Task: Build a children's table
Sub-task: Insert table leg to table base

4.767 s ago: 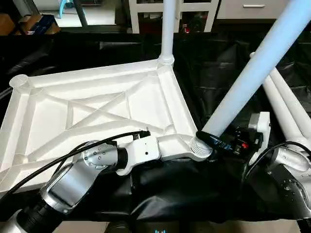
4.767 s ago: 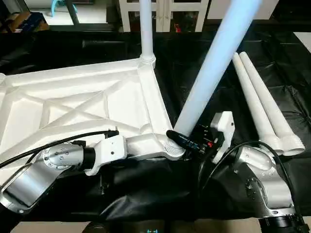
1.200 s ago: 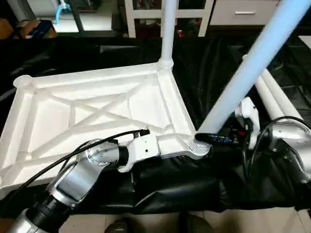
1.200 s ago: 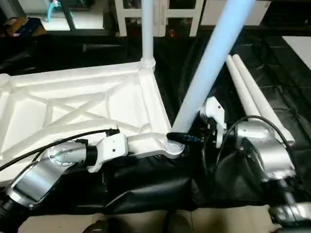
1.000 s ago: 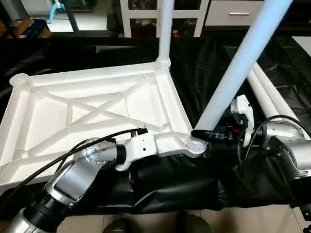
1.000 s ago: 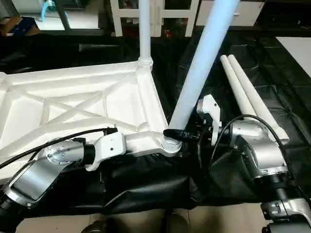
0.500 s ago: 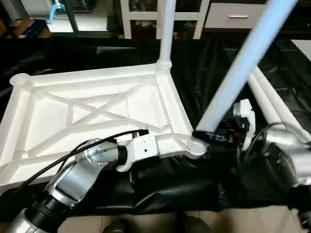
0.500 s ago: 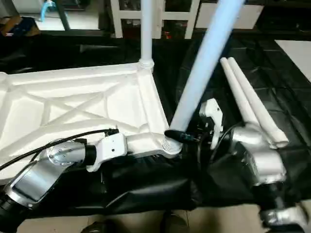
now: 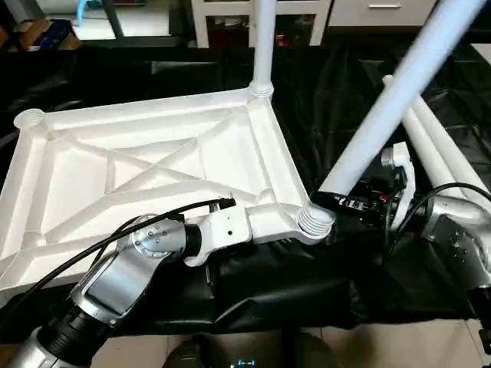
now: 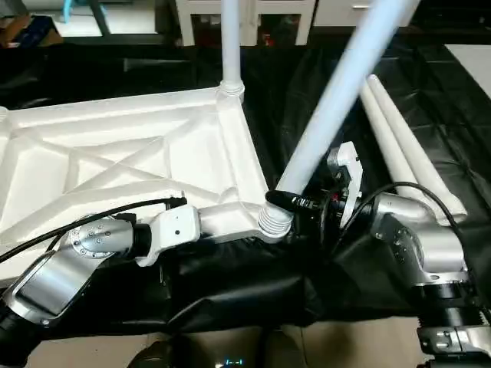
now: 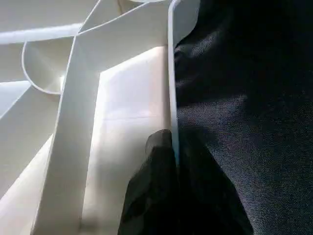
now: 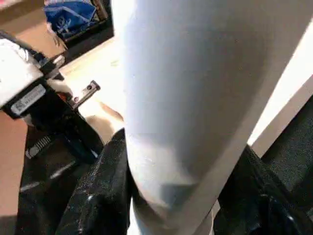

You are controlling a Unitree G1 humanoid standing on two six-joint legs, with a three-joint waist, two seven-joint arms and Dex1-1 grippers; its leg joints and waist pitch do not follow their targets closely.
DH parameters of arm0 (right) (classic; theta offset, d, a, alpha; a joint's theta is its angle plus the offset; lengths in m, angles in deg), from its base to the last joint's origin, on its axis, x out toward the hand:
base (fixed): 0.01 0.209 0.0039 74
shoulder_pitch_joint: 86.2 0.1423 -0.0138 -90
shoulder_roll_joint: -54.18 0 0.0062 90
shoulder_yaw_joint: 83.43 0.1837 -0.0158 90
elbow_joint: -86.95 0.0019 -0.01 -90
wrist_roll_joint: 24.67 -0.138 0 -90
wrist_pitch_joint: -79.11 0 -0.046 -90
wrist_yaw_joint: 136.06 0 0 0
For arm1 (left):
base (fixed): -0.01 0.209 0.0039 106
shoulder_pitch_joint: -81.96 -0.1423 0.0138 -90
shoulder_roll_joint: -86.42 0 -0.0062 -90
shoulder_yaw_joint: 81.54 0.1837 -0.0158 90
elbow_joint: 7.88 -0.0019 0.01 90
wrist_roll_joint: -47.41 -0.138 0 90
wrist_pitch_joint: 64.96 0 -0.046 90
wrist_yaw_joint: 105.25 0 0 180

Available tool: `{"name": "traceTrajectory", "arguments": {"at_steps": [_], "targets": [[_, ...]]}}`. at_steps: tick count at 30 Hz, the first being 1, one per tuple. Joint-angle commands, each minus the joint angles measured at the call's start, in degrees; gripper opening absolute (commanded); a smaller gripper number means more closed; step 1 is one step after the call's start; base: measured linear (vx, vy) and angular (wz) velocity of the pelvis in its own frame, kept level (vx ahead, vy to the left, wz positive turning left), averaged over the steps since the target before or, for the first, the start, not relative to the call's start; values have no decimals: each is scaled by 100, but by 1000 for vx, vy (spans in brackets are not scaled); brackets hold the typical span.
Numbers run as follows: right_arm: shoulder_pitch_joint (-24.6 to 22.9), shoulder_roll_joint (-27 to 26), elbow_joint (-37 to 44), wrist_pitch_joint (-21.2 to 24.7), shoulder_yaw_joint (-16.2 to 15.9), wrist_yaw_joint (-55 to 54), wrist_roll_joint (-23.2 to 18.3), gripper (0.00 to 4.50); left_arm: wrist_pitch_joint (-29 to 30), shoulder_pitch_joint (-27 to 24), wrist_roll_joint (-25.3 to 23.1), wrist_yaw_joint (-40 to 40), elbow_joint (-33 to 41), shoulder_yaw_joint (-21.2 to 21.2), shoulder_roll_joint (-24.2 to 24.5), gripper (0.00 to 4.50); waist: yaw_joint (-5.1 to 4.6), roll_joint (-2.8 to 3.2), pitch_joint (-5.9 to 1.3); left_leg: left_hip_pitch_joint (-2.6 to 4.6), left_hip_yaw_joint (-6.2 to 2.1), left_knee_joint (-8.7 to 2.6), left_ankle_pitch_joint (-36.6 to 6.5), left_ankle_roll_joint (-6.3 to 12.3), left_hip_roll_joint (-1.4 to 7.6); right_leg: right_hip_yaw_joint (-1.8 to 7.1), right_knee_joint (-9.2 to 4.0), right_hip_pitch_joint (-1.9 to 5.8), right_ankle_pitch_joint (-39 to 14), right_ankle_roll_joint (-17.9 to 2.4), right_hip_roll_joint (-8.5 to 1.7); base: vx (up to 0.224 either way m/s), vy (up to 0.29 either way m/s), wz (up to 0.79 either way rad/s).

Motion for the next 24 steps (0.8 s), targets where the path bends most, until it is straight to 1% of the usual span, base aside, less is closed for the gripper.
{"name": "traceTrajectory", "arguments": {"at_steps": [1, 3, 4, 5, 6, 7, 9, 10, 11, 12, 13, 15, 16, 17, 18, 19, 21, 22, 23, 24], "targets": [[-11, -27, -342, 317, 44, -293, 54, 185, -135, -121, 33, -13, -146, 157, -55, 0, 17, -111, -209, -3, -89, -363, -977, 474, 323, 233, -368, 143, -1815, -954, -317, 0, 0, 0], [127, 12, -315, 635, 333, -274, -270, 185, -156, -122, 27, -15, -153, 158, -54, 0, 22, -115, -221, 2, -92, -365, -1019, 480, 320, 230, -375, 145, -1948, -947, -312, 0, 0, 0], [173, 39, -276, 804, 452, -242, -430, 185, -163, -125, 25, -15, -154, 160, -54, 0, 31, -126, -237, 7, -81, -344, -994, 488, 307, 245, -386, 142, -2097, -924, -311, 0, 0, 0], [193, 55, -247, 897, 512, -221, -516, 185, -167, -127, 24, -14, -154, 161, -54, 0, 39, -129, -251, -6, -78, -336, -895, 501, 310, 248, -372, 148, -2014, -923, -313, 0, 0, 0], [242, 110, -147, 1291, 707, -107, -897, 185, -168, -137, 13, -8, -145, 163, -60, 0, 44, -132, -254, -14, -67, -327, -741, 543, 303, 254, -355, 155, -1830, -952, -295, 0, 0, 0], [262, 124, -120, 1476, 789, -70, -1073, 185, -167, -139, 9, -6, -142, 166, -62, 0, 74, -135, -279, -14, -50, -311, -721, 591, 305, 275, -332, 152, -1664, -986, -294, 0, 0, 0], [306, 156, -54, 1960, 1018, -6, -1563, 185, -167, -143, 3, -2, -137, 170, -66, 0, 81, -149, -275, 5, -27, -311, -944, 627, 292, 285, -348, 108, -1840, -981, -250, 0, 0, 0], [374, 137, -62, 2412, 1308, -50, -2093, 185, -170, -139, -2, -3, -142, 171, -70, 0, 85, -139, -311, 7, 3, -285, -867, 632, 293, 300, -331, 97, -1770, -1024, -248, 0, 0, 0], [402, 126, -81, 2554, 1409, -75, -2264, 185, -171, -138, -3, -4, -144, 170, -72, 0, 85, -139, -320, -16, 11, -277, -762, 663, 287, 298, -311, 115, -1623, -1046, -241, 0, 0, 0], [427, 111, -107, 2673, 1510, -106, -2422, 185, -170, -135, -3, -7, -146, 168, -76, 0, 99, -129, -340, -5, 35, -263, -588, 709, 305, 285, -288, 98, -1390, -1086, -224, 0, 0, 0], [455, 86, -151, 2803, 1642, -154, -2631, 185, -170, -136, -3, -8, -146, 168, -78, 0, 102, -123, -334, 9, 69, -256, -608, 720, 318, 283, -297, 58, -1409, -1099, -216, 0, 0, 0], [504, 45, -306, 3085, 1942, -172, -3028, 185, -165, -141, -5, -11, -140, 168, -81, 0, 108, -120, -337, 1, 91, -242, -618, 703, 309, 287, -298, 56, -1477, -1085, -219, 0, 0, 0], [525, 12, -351, 3257, 2109, -220, -3272, 185, -163, -145, -8, -13, -136, 168, -84, 0, 119, -118, -347, -16, 110, -229, -532, 697, 301, 287, -290, 59, -1443, -1082, -214, 0, 0, 0], [537, -10, -371, 3366, 2212, -255, -3420, 185, -162, -148, -10, -14, -134, 167, -86, 0, 127, -120, -359, -31, 107, -223, -464, 699, 299, 282, -273, 72, -1378, -1085, -216, 0, 0, 0], [540, -54, -363, 3470, 2338, -345, -3672, 185, -163, -153, -12, -16, -133, 167, -87, 0, 132, -131, -368, -52, 103, -211, -350, 717, 294, 277, -250, 80, -1262, -1091, -214, 0, 0, 0], [555, -94, -367, 3618, 2471, -447, -3915, 185, -157, -156, -12, -12, -126, 161, -90, 0, 127, -140, -358, -79, 99, -197, -271, 746, 275, 283, -234, 87, -1189, -1079, -208, 0, 0, 0], [549, -137, -353, 3840, 2640, -596, -4275, 185, -147, -162, -14, -8, -117, 161, -93, 0, 131, -133, -372, -81, 96, -184, -179, 771, 273, 280, -211, 92, -1098, -1084, -208, 0, 0, 0], [525, -165, -318, 4022, 2760, -701, -4563, 185, -137, -168, -14, -5, -106, 161, -95, 0, 135, -131, -394, -107, 92, -164, 102, 872, 259, 267, -157, 121, -695, -1138, -187, 0, 0, 0], [510, -178, -290, 4084, 2801, -758, -4664, 185, -135, -170, -15, -4, -104, 162, -96, 0, 139, -128, -406, -112, 90, -156, 167, 904, 261, 259, -140, 125, -586, -1159, -185, 0, 0, 0], [510, -178, -290, 4084, 2801, -758, -4664, 185, -135, -170, -15, -4, -104, 162, -96, 0, 141, -133, -414, -122, 92, -145, 263, 949, 255, 251, -120, 134, -419, -1186, -176, 0, 0, 0]]}}
